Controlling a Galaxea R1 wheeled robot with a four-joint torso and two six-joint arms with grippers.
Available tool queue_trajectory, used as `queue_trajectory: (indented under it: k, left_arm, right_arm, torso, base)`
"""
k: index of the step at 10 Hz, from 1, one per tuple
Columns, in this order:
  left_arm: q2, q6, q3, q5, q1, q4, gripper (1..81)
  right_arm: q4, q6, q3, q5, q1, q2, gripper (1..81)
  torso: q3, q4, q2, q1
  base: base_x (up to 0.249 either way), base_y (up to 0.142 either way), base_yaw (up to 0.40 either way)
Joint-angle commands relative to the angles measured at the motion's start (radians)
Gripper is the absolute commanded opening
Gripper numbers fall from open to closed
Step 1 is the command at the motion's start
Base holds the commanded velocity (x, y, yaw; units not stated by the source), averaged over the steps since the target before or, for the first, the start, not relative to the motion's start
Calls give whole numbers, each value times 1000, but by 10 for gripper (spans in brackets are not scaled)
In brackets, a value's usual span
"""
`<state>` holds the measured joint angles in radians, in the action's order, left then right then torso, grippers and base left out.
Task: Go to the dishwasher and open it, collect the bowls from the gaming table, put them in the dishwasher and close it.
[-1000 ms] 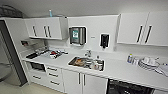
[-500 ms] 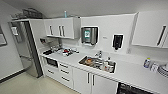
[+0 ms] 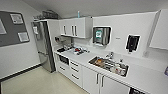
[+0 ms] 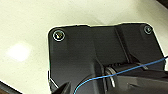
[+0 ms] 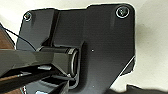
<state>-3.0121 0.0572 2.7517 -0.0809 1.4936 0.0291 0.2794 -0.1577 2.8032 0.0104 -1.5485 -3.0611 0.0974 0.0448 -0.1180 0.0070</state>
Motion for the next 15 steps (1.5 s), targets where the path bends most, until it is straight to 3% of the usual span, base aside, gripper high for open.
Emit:
queue_trajectory:
  k: [1,6,8,11,15]
  left_arm:
    - [-1,10,2,49,-62,-8,811]
    - [1,13,5,49,-63,-14,811]
    - [2,13,0,47,-62,-46,811]
    - [18,15,-29,43,-55,-55,811]
    - [131,13,-175,16,-37,-63,811]
  right_arm:
    - [-9,-2,2,-49,57,3,811]
    - [-9,-2,-4,-49,58,-1,811]
    - [-9,0,-4,-49,60,0,811]
    - [-8,3,-18,-32,44,35,811]
    - [6,4,-254,-30,32,177,811]
  torso:
    - [0,0,0,0]
    - [0,0,0,0]
    - [0,0,0,0]
    - [0,0,0,0]
    - [0,0,0,0]
  base:
    - [0,0,358]
    - [0,0,363]
    - [0,0,365]
    - [0,0,365]
    - [0,0,365]
